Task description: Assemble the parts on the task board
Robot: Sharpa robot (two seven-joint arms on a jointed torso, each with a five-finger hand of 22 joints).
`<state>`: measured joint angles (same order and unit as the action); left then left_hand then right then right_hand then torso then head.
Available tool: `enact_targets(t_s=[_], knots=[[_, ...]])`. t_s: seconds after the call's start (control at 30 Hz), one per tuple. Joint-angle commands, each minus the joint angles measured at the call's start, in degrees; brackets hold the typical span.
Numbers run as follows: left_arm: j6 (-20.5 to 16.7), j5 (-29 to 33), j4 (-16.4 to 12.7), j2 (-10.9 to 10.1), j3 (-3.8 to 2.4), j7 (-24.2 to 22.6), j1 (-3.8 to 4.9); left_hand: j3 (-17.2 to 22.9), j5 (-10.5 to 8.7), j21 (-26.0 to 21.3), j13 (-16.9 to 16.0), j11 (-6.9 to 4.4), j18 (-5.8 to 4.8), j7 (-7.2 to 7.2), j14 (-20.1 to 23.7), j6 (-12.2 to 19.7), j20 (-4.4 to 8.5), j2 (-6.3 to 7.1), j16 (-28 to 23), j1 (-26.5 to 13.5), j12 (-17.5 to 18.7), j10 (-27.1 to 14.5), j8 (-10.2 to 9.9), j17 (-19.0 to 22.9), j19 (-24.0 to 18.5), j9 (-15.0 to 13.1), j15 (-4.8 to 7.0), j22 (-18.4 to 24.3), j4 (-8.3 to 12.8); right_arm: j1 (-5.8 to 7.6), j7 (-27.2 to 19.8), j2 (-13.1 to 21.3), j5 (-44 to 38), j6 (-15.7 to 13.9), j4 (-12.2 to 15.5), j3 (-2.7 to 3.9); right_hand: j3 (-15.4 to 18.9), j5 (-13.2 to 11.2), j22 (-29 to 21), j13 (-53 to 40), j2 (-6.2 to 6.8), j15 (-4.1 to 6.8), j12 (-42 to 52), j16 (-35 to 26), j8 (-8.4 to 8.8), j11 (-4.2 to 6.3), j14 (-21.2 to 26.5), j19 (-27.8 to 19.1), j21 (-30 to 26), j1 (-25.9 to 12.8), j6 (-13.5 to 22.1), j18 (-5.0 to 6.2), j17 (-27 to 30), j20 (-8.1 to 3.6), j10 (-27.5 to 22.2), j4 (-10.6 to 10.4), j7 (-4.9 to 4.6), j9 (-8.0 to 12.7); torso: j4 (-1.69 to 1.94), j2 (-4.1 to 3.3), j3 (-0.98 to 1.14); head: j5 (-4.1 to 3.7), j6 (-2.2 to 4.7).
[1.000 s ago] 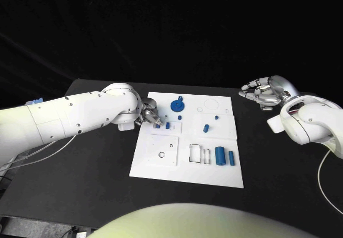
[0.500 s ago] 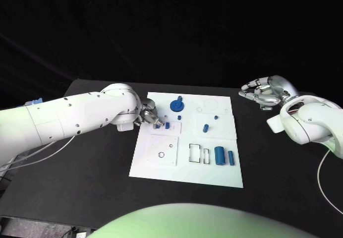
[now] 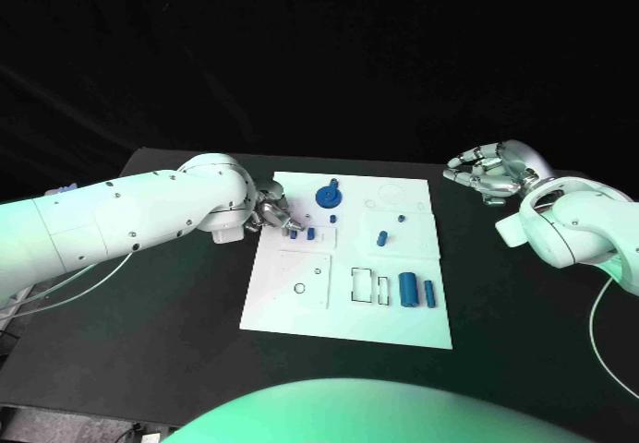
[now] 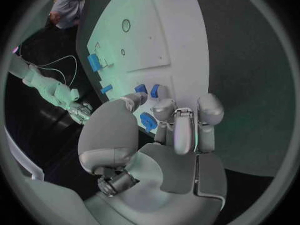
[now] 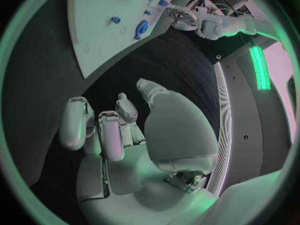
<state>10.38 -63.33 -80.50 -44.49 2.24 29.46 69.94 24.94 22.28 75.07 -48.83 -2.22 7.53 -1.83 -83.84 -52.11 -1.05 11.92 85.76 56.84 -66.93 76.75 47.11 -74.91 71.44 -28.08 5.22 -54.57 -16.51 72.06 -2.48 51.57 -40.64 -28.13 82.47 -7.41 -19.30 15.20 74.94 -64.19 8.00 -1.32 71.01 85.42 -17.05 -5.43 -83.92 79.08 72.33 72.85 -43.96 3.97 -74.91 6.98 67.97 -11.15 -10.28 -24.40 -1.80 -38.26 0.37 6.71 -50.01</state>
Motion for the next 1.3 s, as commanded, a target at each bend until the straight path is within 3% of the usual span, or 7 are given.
enact_targets(t_s=[0.03,0.33,0.37,0.43,0.5,0.73,1.3], knots=[[-4.4,1.1,-0.6,-0.2,-0.37,-0.9,0.11,-0.8,-0.17,-0.8,3.0,0.2,-0.54,-0.25,-3.8,1.1,-0.16,0.41,0.1,0.5,1.8,-1.7,-0.3,-5.2,-1.1,0.1,-0.01,1.3,-0.1,-0.05,-0.5,0.0,0.0,0.0,0.0,0.01,0.0,0.3,1.3,0.0,0.38,0.36,-0.3,-0.2,-0.2,0.06,-3.3,-0.2,-0.2,0.2,0.4,0.75,-4.0,-0.06,-0.3,-0.3,-0.01,-0.1,0.0,-0.01,-0.01,0.0,0.01],[-13.8,5.5,-1.3,-0.7,-1.25,-8.0,0.55,-3.9,0.2,-9.7,18.1,2.98,1.94,-3.21,-1.9,7.7,-2.05,0.8,-2.0,3.5,12.7,-13.0,-1.5,-1.0,-10.4,0.7,-2.43,16.4,-0.2,-0.09,-0.5,-0.1,-0.1,0.0,-0.1,0.01,0.0,0.3,1.3,0.0,0.38,0.36,-0.3,-0.2,-0.2,0.06,-3.3,-0.2,-0.2,0.2,0.4,0.75,-4.0,-0.06,-0.3,-0.3,-0.01,-0.1,-0.04,-0.01,0.04,-0.1,0.13],[-16.1,6.9,-1.3,-0.6,-1.3,-11.5,0.59,-3.9,0.36,-13.8,19.3,4.45,2.57,-4.67,0.5,10.3,-2.92,0.64,-4.4,4.9,14.8,-16.4,-2.9,3.3,-14.6,1.5,-3.76,21.7,-0.2,-0.09,-0.5,-0.2,-0.1,0.0,-0.2,0.01,0.0,0.3,1.3,0.0,0.38,0.36,-0.3,-0.2,-0.2,0.06,-3.3,-0.2,-0.2,0.2,0.4,0.75,-4.0,-0.06,-0.3,-0.3,-0.01,-0.1,-0.04,-0.03,0.02,-0.15,0.21],[-18.3,7.8,-1.1,-0.4,-1.3,-15.2,0.61,-3.4,0.44,-17.8,21.5,6.05,2.58,-6.33,13.7,12.6,-4.5,0.56,-19.7,8.3,17.9,-20.8,-4.7,27.8,-17.4,2.9,-5.38,24.0,-0.1,-0.09,-0.6,-0.1,-0.1,0.0,-0.2,0.01,0.0,0.3,1.3,0.0,0.38,0.36,-0.3,-0.2,-0.2,0.06,-3.3,-0.2,-0.2,0.2,0.4,0.75,-4.0,-0.06,-0.3,-0.3,-0.01,-0.1,0.0,-0.04,0.0,-0.32,0.37],[-20.6,7.6,-0.9,0.0,-1.16,-19.4,0.61,-2.4,0.53,-21.7,24.6,7.83,2.65,-8.1,19.0,13.9,-6.06,0.84,-26.1,13.1,22.0,-25.3,-7.1,35.3,-18.9,5.0,-6.94,26.3,0.3,-0.1,-0.6,-0.1,0.0,0.0,-0.2,0.01,0.0,0.3,1.2,0.1,0.38,0.35,-0.3,-0.3,-0.23,0.05,-3.3,-0.3,-0.3,0.2,0.5,0.78,-3.9,-0.06,-0.3,-0.4,-0.02,-0.1,0.09,-0.03,-0.02,-0.41,0.46],[-26.3,-0.4,0.8,2.3,0.15,-31.7,0.2,0.5,0.29,-25.2,32.1,8.29,2.98,-8.1,20.2,12.6,-6.55,2.0,-29.2,24.8,29.5,-26.6,-12.1,39.2,-17.8,10.0,-7.27,28.6,4.3,-0.11,-0.8,-0.1,0.2,0.1,-0.1,0.01,0.0,0.4,1.0,0.2,0.35,0.35,-0.4,-0.3,-0.25,0.05,-3.3,-0.5,-0.6,0.2,0.5,0.85,-3.9,-0.06,-0.4,-0.4,-0.02,-0.1,0.08,-0.11,-0.11,-0.84,1.0],[-19.1,-20.4,6.9,8.0,2.27,-33.6,-0.81,0.0,-0.53,-18.6,40.2,8.89,2.97,-7.05,16.5,7.8,-6.69,3.62,-20.6,26.2,38.0,-26.6,-18.7,37.3,-17.5,14.9,-7.57,24.2,8.4,-0.37,-1.0,-0.2,0.2,0.2,0.0,0.01,0.0,0.4,1.0,0.1,0.32,0.35,-0.4,-0.3,-0.26,0.05,-3.3,-0.5,-0.6,0.2,0.5,0.84,-3.9,-0.06,-0.4,-0.4,-0.02,-0.1,-0.01,-0.08,0.0,-1.35,1.74]])
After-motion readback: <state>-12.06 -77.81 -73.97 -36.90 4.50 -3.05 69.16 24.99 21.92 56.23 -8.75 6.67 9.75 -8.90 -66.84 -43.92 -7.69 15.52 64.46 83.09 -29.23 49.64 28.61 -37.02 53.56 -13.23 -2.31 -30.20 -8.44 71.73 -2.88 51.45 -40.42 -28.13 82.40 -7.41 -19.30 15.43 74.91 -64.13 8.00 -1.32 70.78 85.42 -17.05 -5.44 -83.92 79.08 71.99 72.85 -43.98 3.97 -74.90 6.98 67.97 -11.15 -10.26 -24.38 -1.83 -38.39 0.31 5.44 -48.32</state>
